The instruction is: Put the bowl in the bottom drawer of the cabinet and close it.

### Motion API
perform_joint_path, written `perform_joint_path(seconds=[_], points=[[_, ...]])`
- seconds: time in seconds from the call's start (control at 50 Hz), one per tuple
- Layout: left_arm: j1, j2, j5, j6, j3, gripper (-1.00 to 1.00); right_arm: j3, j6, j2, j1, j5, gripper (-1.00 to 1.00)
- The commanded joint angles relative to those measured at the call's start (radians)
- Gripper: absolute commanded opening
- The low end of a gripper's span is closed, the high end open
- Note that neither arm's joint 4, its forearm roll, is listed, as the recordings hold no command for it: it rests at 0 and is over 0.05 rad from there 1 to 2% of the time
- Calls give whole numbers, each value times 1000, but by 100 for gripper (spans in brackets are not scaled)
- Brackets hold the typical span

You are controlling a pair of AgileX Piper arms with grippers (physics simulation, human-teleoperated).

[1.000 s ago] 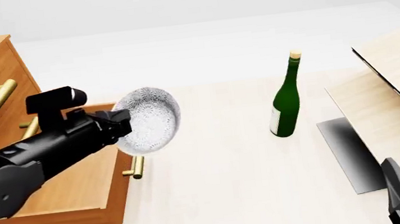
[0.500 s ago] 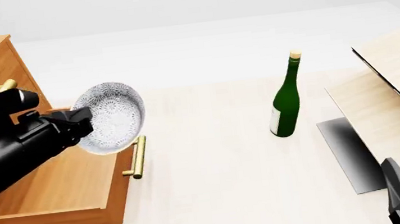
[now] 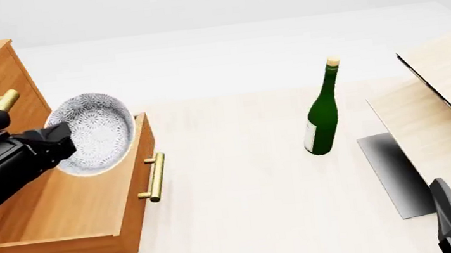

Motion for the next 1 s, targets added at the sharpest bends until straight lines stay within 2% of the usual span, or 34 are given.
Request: perform_joint_path(seconds=[0.02,0.3,1.0], points=[[53,-19,-14,29,18,-100,0,0,0,0,0,100],[121,-26,-31,42,50,-100,0,0,0,0,0,100],[159,37,-110,73,137,-100,0,0,0,0,0,100]])
